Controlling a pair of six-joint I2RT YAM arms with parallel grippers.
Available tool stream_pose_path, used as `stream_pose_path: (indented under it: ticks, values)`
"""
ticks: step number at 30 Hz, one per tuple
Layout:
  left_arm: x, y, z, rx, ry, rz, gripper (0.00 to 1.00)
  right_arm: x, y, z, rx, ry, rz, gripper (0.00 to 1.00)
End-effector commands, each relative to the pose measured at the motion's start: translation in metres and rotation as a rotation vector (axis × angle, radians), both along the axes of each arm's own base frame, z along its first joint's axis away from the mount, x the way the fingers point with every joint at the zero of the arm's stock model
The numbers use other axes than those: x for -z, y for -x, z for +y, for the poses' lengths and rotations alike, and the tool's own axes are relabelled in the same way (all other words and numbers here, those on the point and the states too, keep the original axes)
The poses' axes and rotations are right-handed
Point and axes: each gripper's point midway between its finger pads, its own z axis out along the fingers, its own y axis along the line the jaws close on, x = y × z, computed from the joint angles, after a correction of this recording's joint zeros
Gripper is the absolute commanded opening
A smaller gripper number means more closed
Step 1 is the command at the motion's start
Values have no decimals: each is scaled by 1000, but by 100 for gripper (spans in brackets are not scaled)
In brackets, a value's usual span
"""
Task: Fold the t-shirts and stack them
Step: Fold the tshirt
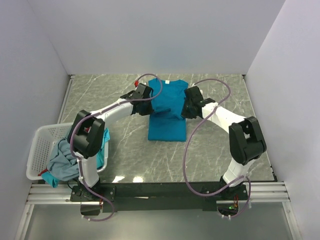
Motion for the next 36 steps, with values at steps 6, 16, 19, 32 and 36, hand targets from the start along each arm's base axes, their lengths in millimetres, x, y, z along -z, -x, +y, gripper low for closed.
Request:
stream_pose_path:
  ticks: [6, 16, 19, 32, 36]
  values:
    - [-17, -22, -6, 29, 13, -38, 76, -19, -39, 0, -8, -52, -61, 67]
    - [-52, 22, -2, 56, 161, -87, 99, -35, 22, -1, -61, -156, -89, 85]
    - [-31, 52, 6, 53, 174, -34, 99, -17, 57, 3, -100, -197, -40, 86]
    - [40, 127, 13, 41, 116, 120, 91, 29, 116, 4, -119, -266, 61, 72]
    - [54, 127, 15, 28, 102, 135, 79, 38, 117, 3, -112, -257, 77, 61]
